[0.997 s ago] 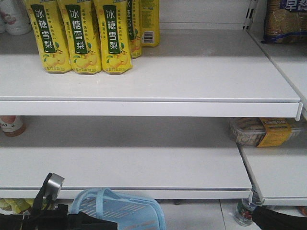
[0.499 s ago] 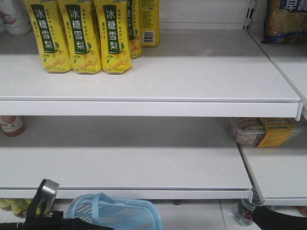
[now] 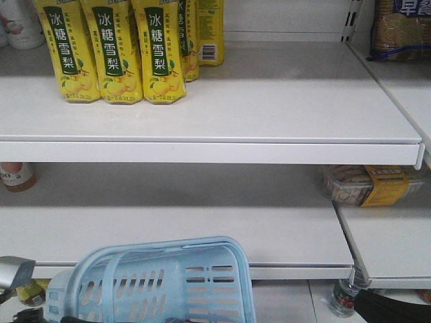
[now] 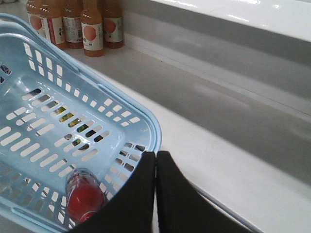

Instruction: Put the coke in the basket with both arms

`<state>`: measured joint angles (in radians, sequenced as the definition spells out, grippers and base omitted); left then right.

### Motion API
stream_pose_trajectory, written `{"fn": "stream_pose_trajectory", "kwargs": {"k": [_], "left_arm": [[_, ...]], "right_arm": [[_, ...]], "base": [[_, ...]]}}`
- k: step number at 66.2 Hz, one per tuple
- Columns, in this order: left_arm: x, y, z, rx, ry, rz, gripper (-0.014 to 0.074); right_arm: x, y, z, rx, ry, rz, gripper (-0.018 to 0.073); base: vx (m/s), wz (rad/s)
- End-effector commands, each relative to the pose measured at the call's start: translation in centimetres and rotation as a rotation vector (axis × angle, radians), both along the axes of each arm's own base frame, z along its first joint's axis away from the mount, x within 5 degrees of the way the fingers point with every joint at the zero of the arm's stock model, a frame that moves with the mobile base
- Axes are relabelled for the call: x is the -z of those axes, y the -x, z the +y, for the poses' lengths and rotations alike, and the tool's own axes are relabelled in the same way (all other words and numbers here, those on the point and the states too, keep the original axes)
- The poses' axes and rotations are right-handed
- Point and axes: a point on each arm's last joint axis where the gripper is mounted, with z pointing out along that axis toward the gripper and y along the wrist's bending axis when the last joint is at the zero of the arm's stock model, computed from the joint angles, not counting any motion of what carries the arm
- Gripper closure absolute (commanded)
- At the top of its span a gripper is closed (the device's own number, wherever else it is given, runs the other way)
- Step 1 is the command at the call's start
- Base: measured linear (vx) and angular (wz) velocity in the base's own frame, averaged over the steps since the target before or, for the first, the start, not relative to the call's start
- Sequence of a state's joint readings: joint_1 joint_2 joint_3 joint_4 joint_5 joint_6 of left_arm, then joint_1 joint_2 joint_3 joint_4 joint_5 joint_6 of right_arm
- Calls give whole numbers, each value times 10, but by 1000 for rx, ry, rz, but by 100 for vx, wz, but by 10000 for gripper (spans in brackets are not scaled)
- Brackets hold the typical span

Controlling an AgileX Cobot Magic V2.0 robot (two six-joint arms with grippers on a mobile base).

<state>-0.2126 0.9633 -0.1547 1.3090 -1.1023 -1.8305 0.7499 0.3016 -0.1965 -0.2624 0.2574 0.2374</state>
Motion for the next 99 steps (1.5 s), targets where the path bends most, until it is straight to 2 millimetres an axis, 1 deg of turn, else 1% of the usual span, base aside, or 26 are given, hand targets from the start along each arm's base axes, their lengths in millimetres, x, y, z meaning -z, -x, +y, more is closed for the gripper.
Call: {"fn": "stream_pose_trajectory", "kwargs": {"k": [1, 15, 22, 44, 56, 67, 86, 99], "left_arm": [[-28, 10, 0, 41, 156, -88, 603], [-29, 20, 7, -57, 65, -90, 603], [-31, 22, 10, -101, 50, -127, 603], [-30, 17, 26, -341, -97, -239, 603], [-32, 16, 33, -425, -170, -357, 603], [-33, 17, 35, -445, -207, -424, 603], [-31, 13, 39, -492, -245, -428, 603], [-37, 10, 42, -544, -272, -558, 603]], "right_arm": [[-14, -1, 3, -17, -37, -72, 568], [-14, -1, 3, -17, -37, -72, 568], [-14, -1, 3, -17, -37, -72, 568], [-14, -1, 3, -17, -36, -71, 568], [-14, -1, 3, -17, -36, -71, 568], [-14, -1, 3, -17, -36, -71, 568], [-14, -1, 3, -17, -37, -72, 568], [-14, -1, 3, -17, -37, -72, 568]], "base": [[0, 0], [0, 0], [0, 0], [0, 0], [0, 0], [0, 0], [0, 0], [0, 0]]}}
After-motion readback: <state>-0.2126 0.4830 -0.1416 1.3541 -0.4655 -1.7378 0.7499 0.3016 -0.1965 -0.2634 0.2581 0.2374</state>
